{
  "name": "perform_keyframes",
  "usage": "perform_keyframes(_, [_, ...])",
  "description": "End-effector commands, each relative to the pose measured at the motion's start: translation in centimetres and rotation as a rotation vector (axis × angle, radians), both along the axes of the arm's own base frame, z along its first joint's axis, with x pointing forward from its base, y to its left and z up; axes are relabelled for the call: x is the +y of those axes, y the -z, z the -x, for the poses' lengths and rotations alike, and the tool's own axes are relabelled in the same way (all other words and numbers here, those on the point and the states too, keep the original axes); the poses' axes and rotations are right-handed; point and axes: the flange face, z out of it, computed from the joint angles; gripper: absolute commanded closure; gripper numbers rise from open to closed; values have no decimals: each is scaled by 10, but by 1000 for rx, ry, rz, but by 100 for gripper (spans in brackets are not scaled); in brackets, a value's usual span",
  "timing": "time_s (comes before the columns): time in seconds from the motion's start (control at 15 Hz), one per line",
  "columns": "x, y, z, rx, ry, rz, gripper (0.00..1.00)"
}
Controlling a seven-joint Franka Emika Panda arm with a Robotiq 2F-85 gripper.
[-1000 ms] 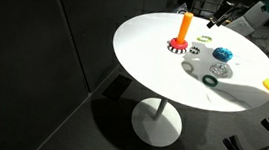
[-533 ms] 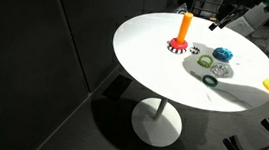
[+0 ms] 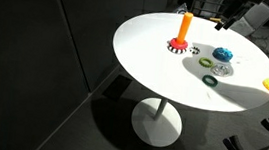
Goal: Remove the green ring from the orange rod and put it on the table
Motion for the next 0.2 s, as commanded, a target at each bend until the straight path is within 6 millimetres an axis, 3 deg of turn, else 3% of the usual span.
perform_keyframes(0.0, [-3,-15,-2,27,3,22,0])
perform_keyframes(0.07, [-1,-4,-1,10,-2,5,0])
perform_keyframes(0.13, [-2,-5,-1,12,-3,7,0])
